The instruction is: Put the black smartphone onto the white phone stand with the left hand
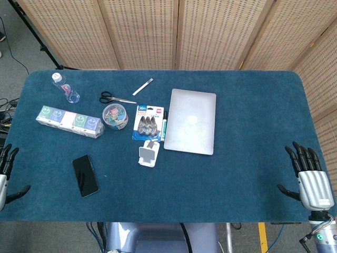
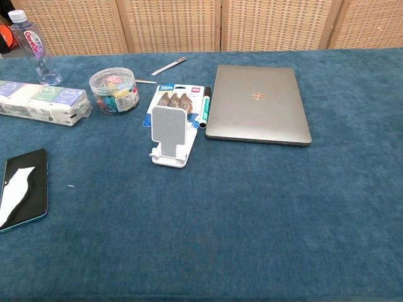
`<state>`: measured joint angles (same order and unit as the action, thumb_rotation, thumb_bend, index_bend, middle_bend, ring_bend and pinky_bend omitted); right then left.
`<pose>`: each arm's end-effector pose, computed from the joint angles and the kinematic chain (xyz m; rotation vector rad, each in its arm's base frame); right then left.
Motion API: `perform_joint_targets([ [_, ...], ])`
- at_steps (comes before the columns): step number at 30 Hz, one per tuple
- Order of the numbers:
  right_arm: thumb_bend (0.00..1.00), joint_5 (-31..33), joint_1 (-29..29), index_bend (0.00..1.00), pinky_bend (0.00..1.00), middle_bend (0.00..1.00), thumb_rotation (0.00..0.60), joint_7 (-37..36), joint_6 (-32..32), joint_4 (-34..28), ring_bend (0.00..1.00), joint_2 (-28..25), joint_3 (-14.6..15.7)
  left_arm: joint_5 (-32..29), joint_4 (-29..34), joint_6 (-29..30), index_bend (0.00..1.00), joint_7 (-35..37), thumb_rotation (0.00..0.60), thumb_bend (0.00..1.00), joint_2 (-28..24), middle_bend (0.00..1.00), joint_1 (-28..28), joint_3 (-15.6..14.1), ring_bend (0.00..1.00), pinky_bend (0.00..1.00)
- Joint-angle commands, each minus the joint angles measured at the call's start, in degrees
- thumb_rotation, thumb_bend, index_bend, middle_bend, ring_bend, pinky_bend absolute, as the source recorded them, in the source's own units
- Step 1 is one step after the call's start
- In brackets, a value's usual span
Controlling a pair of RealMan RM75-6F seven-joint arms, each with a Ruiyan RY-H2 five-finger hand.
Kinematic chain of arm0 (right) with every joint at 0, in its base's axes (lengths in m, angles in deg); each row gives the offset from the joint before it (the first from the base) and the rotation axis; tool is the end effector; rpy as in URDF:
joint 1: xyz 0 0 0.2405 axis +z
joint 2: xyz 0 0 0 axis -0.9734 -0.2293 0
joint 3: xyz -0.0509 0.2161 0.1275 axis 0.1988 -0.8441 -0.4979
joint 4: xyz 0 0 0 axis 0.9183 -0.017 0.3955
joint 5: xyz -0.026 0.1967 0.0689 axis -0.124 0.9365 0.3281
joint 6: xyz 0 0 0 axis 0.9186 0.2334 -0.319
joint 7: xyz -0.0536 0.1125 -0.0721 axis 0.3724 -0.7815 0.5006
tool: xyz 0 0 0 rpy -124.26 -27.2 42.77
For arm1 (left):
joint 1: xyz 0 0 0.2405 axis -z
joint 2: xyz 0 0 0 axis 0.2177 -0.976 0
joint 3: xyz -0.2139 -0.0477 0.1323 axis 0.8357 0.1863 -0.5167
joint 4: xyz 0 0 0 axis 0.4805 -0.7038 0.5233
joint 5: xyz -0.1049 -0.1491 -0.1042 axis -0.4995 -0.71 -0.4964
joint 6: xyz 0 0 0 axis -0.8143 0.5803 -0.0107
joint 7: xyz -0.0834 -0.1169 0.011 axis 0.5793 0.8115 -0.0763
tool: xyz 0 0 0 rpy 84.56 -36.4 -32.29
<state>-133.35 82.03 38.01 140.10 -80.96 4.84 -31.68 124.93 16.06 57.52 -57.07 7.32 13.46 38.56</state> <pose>-0.2946 -0.1883 0.1616 1.3870 -0.8172 0.9886 -0.3206 0.1521 0.1606 -1.3615 -0.8115 -0.8699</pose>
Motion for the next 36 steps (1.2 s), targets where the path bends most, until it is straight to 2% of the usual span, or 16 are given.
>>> perform_joint_targets([
  [1,0.00,0.18,0.08,0.00,0.00,0.00,0.600,0.12,-0.19,0.00,0.00,0.01,-0.08,-0.23,-0.91,-0.65,0.00,1.04,0.600,0.00,0.17,0.00,-0.27,-0.55,0.00,0.00],
  [5,0.00,0.57,0.19,0.00,0.00,0.00,0.600,0.27,-0.68,0.06,0.00,0.09,-0.10,0.11,-0.36,-1.74,0.00,0.73,0.600,0.00,-0.41,0.00,0.41,-0.53,0.00,0.00],
  [9,0.00,0.75,0.13,0.00,0.00,0.00,0.600,0.12,-0.62,0.02,0.00,0.02,-0.19,2.68,-1.90,-4.89,0.00,2.82,0.600,0.00,-0.90,0.00,2.25,-1.96,0.00,0.00],
  [15,0.00,1.73,0.12,0.00,0.00,0.00,0.600,0.03,-0.68,0.00,0.00,-0.05,-0.71,9.27,-12.92,-14.14,0.00,5.95,0.600,0.00,2.52,0.00,9.57,-4.24,0.00,0.00],
  [18,0.00,2.06,0.04,0.00,0.00,0.00,0.600,0.19,-0.42,0.14,0.00,-0.03,-0.99,14.41,-18.64,-15.65,0.00,5.58,0.600,0.01,4.50,0.00,13.07,-5.36,0.00,0.00],
  [21,0.00,2.70,0.07,0.00,0.00,0.00,0.600,0.46,-0.58,0.39,0.00,0.13,-1.25,19.40,-25.45,-16.39,0.00,0.79,0.600,0.02,7.32,0.00,16.47,-6.09,0.00,0.00],
  [24,0.00,3.28,0.08,0.00,0.00,0.00,0.600,0.71,-0.72,0.55,0.00,0.21,-1.49,22.92,-29.55,-17.48,0.00,0.61,0.600,0.02,8.97,0.00,19.29,-7.62,0.00,0.00],
  [31,0.00,4.34,0.10,0.00,0.00,0.00,0.600,1.02,-0.99,1.07,0.00,0.49,-1.91,27.79,-36.67,-17.94,0.00,6.46,0.600,0.06,12.07,0.00,24.27,-10.87,0.00,0.00],
  [36,0.00,4.49,0.14,0.00,0.00,0.00,0.600,1.11,-1.03,1.12,0.00,0.55,-2.03,28.82,-37.49,-19.49,0.00,9.16,0.600,0.08,12.79,0.00,27.05,-12.43,0.00,0.00],
])
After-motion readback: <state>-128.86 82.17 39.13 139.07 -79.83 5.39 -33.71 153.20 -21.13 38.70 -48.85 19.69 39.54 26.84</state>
